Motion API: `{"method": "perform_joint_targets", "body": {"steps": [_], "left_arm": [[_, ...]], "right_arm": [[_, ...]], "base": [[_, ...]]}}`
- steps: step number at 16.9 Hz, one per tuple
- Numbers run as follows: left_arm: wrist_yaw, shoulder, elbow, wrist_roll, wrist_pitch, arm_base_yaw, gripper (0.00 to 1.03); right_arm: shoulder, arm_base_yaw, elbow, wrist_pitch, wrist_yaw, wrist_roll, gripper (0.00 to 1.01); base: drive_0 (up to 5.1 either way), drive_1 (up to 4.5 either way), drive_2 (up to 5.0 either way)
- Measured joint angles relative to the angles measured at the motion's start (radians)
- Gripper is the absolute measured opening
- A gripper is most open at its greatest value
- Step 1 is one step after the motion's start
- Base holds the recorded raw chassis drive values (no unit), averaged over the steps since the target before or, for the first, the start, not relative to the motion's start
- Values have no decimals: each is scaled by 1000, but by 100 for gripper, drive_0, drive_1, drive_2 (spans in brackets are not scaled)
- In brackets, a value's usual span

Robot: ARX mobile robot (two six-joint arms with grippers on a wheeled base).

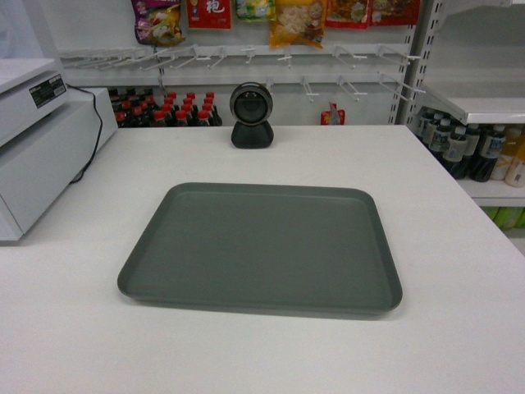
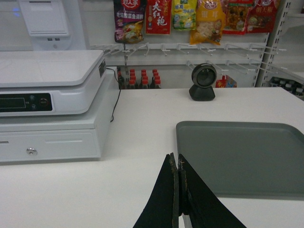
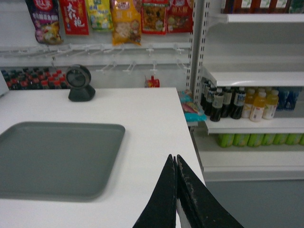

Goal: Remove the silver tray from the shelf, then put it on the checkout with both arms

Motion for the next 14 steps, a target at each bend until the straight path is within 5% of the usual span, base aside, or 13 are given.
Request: {"method": "perform_joint_targets", "body": {"steps": [5,13,14], "left_arm": [[0,0,0,-1,0,0,4],[0,0,0,0,0,0,94],[0,0,0,0,0,0,99]], "right_arm": [[0,0,0,-3,0,0,6],[0,0,0,-3,0,0,97],[0,0,0,-3,0,0,98]], "base": [[0,0,0],[0,0,0],[0,0,0]]}}
